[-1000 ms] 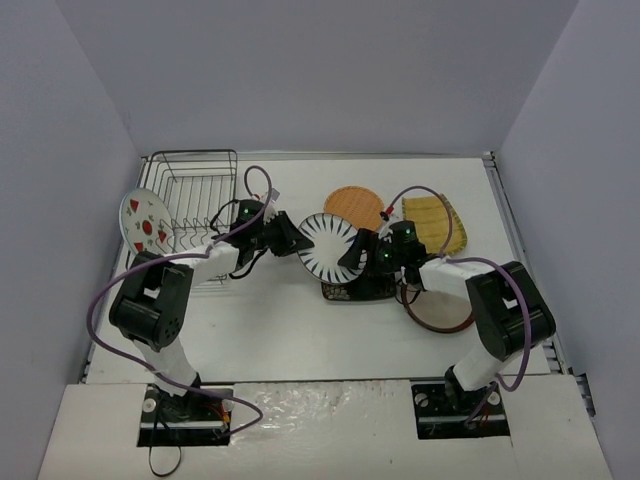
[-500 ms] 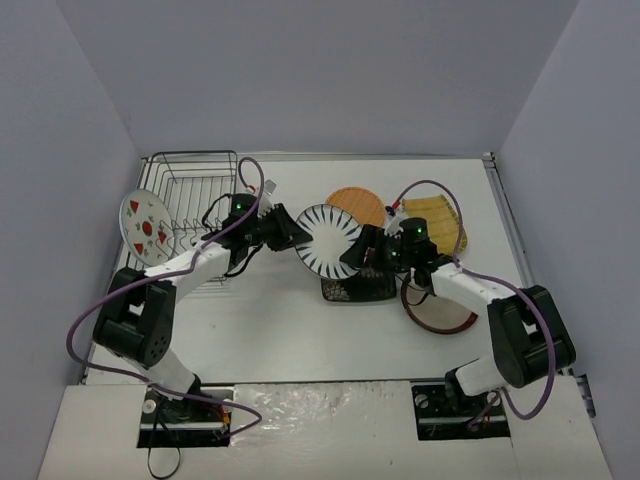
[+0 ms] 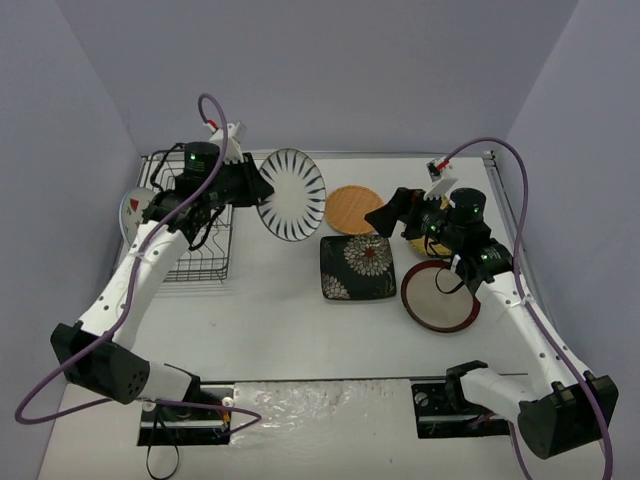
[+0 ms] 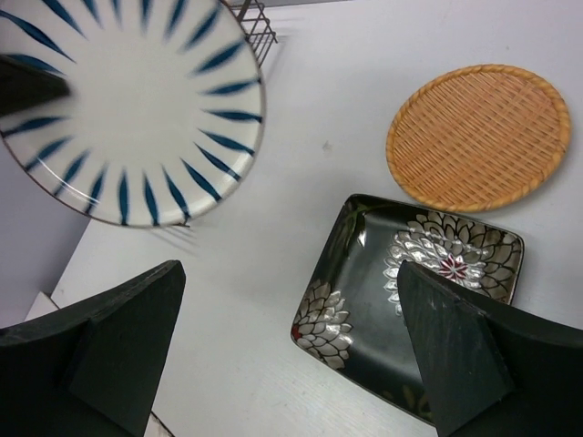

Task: Load the plates into the dish rack

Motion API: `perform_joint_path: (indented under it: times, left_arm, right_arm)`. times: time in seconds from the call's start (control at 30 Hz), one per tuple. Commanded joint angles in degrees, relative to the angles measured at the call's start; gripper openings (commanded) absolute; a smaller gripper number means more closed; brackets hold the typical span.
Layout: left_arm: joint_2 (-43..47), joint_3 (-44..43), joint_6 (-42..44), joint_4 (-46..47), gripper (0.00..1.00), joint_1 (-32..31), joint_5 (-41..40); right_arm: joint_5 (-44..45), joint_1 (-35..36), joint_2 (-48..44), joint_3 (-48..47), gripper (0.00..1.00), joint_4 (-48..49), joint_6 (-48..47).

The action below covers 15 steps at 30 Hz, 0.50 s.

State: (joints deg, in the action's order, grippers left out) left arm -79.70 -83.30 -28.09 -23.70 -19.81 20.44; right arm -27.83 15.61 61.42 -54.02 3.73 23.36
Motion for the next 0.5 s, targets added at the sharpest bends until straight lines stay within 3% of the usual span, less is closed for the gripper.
perform_joint_path:
  times: [0.0, 0.27, 0.47]
  left_arm:
    - [5.1, -9.6, 14.2, -9.3, 0.00, 6.0, -10.4]
    - [4.0, -15.7, 33.2, -17.2, 0.00, 12.6, -28.5]
    - [0.2, -14.8, 35.3, -13.6, 0.00, 22.1, -28.3]
  right_arm:
    - [0.7, -0.6, -0.3, -0.7, 1.00, -3.5, -3.0]
    - [-1.7, -0.7, -0.1, 0.7, 1.00, -3.5, -3.9]
    - [-4.3, -0.7, 1.2, 1.3, 1.00, -3.5, -4.8]
